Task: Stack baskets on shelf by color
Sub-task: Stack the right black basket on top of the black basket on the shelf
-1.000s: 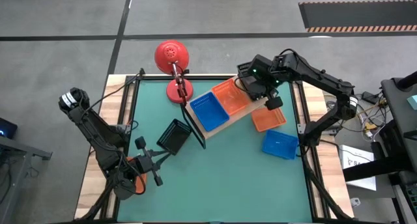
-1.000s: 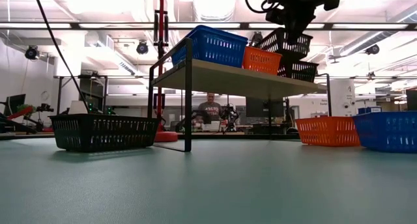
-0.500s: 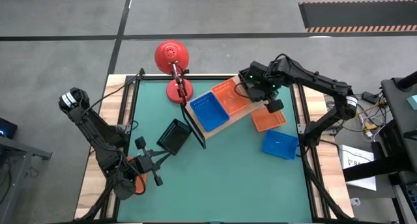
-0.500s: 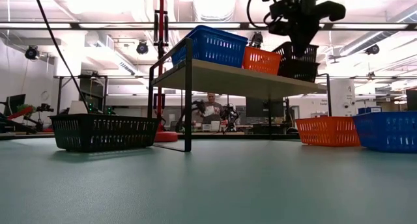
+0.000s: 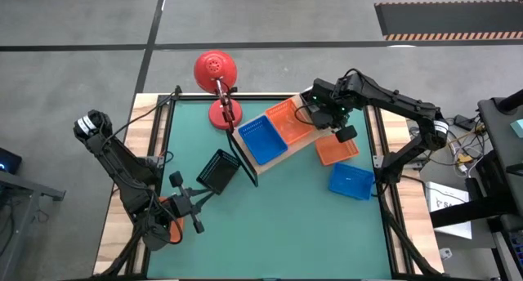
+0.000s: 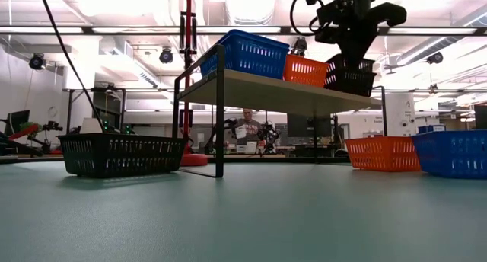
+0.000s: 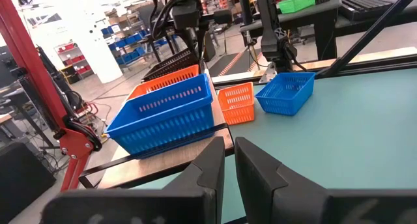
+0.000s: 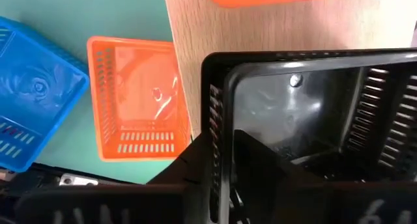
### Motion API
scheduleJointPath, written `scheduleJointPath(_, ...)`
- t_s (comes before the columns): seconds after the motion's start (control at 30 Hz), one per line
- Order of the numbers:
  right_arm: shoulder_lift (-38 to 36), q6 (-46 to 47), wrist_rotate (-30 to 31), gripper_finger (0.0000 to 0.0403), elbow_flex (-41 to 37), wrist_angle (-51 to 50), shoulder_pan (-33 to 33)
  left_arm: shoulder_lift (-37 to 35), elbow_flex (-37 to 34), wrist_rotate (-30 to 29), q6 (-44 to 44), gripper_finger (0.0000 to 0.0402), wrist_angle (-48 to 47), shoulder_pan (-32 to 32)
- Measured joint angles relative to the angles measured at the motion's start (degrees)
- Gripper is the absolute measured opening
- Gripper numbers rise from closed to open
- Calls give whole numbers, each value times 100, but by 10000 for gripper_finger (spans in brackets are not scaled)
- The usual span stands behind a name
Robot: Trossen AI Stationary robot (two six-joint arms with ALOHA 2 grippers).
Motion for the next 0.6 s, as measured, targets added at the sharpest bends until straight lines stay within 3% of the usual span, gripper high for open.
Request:
scheduleJointPath(0.27,-39,275,307,108,2,-410,15,0,0,0,0,22,0,0)
scheduleJointPath(0.6,-164,827,287,90,425,-515,184,0,-26,0,17,22,0,0)
